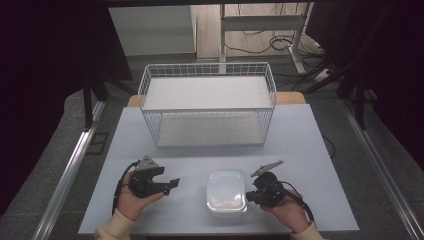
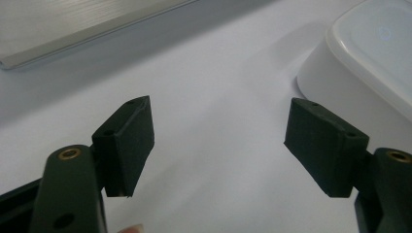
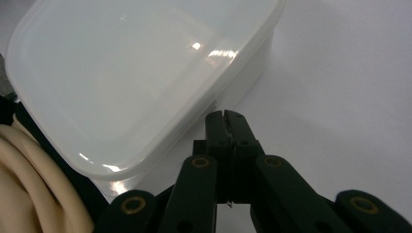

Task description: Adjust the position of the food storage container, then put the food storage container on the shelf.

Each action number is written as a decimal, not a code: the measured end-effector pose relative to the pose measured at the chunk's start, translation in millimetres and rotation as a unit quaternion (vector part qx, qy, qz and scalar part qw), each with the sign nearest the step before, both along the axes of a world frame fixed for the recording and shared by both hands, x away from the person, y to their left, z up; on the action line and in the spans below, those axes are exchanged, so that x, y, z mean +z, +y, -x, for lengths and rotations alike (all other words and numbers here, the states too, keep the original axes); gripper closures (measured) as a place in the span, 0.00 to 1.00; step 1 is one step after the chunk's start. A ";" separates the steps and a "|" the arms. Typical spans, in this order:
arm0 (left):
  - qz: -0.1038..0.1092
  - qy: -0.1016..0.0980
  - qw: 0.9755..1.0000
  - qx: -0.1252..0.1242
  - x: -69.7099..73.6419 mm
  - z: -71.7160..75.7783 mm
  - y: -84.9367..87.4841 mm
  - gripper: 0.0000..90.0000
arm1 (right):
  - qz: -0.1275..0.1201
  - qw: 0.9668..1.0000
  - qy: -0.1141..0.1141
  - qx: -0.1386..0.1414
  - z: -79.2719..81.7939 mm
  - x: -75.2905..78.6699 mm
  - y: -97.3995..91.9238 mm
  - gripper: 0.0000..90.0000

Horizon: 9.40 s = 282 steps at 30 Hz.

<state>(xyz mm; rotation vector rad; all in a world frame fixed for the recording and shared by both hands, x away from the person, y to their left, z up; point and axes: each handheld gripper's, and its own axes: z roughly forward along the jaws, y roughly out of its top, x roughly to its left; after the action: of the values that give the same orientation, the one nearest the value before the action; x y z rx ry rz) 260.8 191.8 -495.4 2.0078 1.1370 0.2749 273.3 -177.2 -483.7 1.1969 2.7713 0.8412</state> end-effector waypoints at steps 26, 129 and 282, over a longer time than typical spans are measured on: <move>0.021 0.002 1.000 0.005 8.7 4.3 -3.0 0.27 | -0.107 0.987 -0.089 -0.085 -7.9 10.1 -57.6 0.31; 0.238 0.169 0.955 -0.053 1.8 1.9 -56.1 0.89 | -0.305 0.944 0.058 -0.109 1.9 -1.5 -31.9 0.90; 0.223 0.054 0.972 -0.049 195.9 -196.5 6.4 0.89 | -0.283 0.955 -0.068 -0.056 -196.4 201.7 40.2 0.90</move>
<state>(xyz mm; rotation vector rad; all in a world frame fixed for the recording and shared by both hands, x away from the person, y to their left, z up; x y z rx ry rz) 457.3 198.2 -299.4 1.6848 1.0515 -0.1350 469.7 -137.0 -282.0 1.2718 2.3899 1.7039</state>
